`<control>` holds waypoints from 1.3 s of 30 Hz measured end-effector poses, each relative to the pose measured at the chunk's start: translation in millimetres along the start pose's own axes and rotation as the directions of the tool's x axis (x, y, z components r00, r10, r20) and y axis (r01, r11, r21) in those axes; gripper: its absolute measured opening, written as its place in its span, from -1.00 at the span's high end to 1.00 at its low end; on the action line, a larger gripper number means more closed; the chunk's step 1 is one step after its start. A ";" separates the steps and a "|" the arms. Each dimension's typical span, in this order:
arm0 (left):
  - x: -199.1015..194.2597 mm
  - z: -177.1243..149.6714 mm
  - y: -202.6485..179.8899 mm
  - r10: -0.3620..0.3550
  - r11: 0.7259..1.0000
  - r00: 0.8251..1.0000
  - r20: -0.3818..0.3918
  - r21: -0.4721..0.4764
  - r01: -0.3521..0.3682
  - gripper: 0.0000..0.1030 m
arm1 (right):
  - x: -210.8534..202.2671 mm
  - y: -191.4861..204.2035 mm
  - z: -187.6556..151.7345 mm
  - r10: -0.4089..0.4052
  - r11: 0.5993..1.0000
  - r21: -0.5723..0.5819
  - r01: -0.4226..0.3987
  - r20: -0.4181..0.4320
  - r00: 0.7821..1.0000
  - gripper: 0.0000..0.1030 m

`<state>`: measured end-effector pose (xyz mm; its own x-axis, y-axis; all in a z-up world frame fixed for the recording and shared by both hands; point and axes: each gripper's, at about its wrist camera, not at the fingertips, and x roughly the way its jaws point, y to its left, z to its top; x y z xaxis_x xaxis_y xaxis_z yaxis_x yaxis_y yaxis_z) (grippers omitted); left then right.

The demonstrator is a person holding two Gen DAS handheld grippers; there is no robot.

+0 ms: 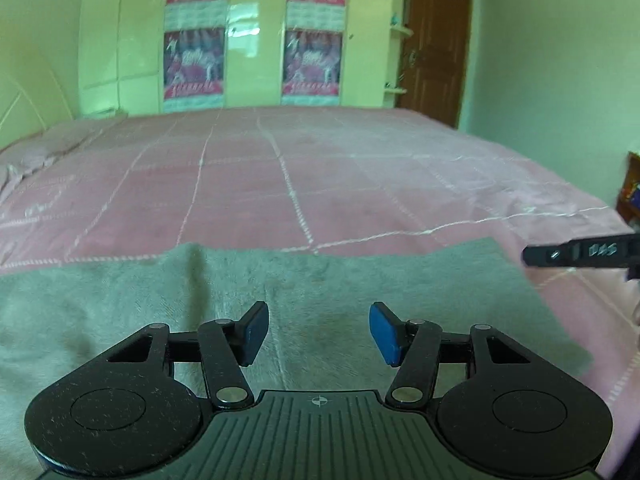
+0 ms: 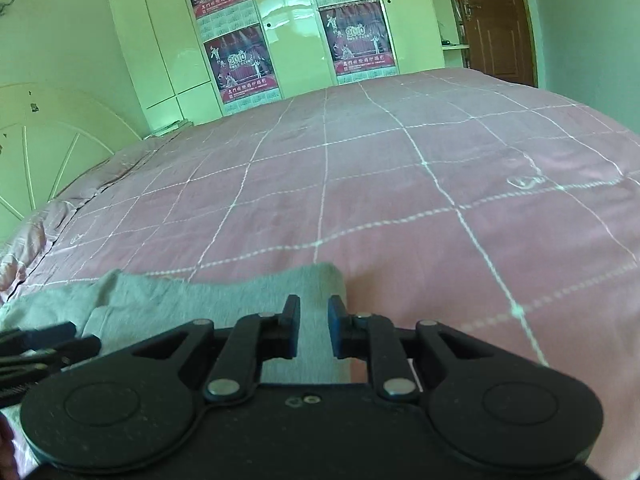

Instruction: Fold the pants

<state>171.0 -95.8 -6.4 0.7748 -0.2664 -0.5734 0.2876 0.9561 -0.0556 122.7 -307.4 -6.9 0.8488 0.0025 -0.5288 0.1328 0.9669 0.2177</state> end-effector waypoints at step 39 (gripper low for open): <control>-147.0 -97.4 173.5 0.127 0.936 0.992 0.022 -0.333 -0.112 -1.00 | -45.5 30.5 -61.8 0.042 0.999 0.016 -0.042 -0.011 0.999 0.31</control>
<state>52.1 121.1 -11.4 0.8173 -0.1457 -0.5575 -0.0054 0.9655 -0.2602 56.4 -262.3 -26.9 0.8481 0.0457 -0.5278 0.1057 0.9617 0.2531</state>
